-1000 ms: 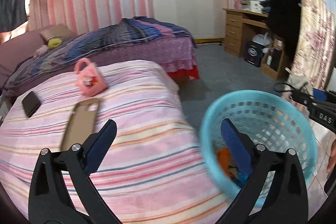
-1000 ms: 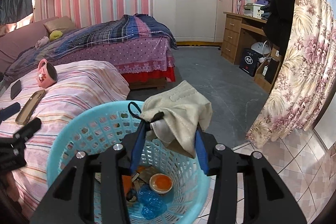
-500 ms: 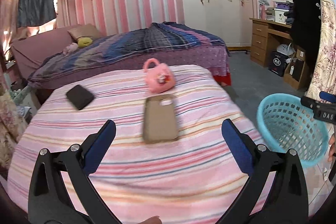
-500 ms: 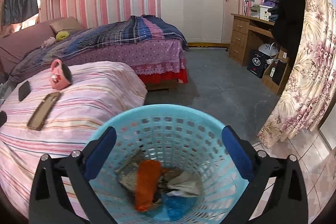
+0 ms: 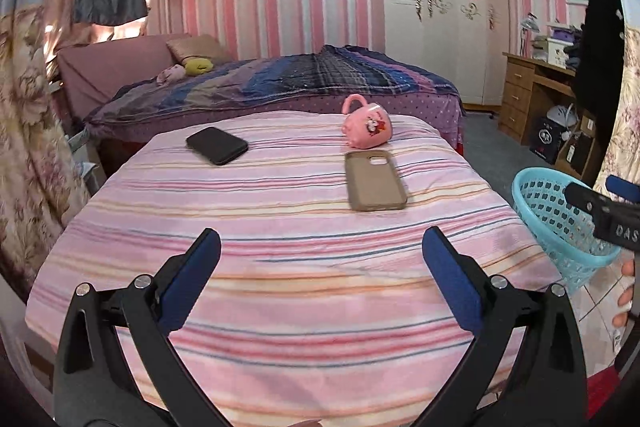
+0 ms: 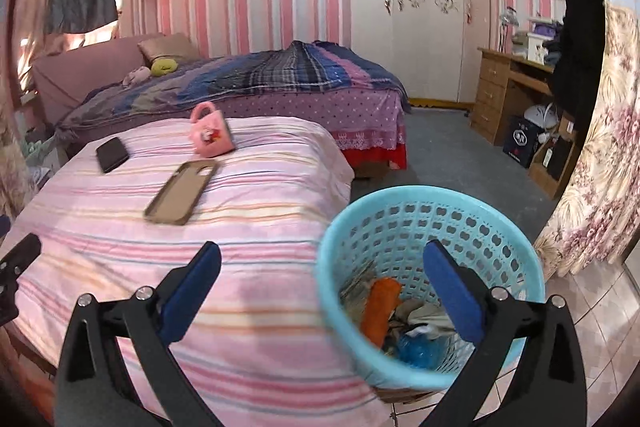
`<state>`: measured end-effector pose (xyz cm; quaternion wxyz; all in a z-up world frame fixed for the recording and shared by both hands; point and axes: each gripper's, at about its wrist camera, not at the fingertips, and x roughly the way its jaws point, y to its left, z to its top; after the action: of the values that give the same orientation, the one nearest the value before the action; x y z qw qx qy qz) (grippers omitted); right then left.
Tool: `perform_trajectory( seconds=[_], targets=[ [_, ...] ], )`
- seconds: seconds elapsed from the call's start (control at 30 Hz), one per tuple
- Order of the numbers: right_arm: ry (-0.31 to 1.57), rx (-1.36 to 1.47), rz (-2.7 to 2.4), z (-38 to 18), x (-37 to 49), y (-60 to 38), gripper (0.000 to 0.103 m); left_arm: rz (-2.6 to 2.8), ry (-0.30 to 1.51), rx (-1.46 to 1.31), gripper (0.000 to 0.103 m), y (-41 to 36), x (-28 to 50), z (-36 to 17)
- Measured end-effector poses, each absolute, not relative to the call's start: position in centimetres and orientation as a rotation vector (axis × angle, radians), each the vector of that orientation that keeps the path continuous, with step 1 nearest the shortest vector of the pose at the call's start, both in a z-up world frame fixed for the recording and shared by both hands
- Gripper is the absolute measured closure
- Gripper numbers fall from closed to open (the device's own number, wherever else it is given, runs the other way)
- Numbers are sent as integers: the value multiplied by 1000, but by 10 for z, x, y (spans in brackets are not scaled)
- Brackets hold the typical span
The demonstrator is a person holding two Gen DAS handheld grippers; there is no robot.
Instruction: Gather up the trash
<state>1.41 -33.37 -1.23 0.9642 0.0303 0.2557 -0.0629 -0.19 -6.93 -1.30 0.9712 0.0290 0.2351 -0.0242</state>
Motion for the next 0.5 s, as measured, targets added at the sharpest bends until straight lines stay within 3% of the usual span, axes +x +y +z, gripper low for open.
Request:
perform_trajectory(
  seconds=[0.5],
  targets=[
    [407, -5, -112, -10, -21, -276, 4, -31, 420, 27, 5, -47, -14, -10]
  ],
)
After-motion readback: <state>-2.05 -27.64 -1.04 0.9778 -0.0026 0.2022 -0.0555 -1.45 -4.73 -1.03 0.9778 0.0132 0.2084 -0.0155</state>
